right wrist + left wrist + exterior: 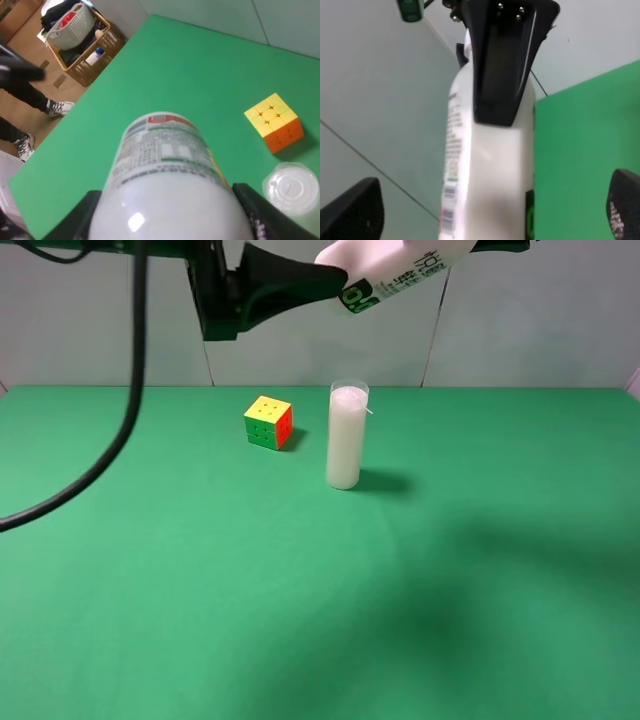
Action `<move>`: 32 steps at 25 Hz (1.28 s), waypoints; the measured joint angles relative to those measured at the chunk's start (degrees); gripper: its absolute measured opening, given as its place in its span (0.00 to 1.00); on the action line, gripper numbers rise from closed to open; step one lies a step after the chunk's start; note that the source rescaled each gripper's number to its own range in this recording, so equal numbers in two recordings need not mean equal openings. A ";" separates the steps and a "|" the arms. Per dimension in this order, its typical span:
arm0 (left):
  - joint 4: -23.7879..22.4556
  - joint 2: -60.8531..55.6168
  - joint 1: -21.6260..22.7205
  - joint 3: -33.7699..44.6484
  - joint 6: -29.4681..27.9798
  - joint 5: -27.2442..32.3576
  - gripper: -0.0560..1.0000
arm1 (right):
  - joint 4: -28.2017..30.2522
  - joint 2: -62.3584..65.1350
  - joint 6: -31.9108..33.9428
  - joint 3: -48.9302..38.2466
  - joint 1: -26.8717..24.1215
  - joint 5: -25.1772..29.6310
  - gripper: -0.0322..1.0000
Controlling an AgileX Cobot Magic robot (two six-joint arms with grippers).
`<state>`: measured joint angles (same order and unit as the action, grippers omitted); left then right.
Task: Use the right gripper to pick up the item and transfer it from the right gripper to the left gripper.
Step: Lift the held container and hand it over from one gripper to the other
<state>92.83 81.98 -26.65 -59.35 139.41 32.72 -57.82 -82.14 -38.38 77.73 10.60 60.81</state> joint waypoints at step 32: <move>-0.04 11.38 -3.41 -7.84 -0.73 -2.73 1.00 | 2.39 0.00 -1.26 0.00 3.98 0.00 0.06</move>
<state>92.80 93.36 -30.06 -67.19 138.69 29.99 -55.42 -82.14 -39.64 77.73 14.58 60.82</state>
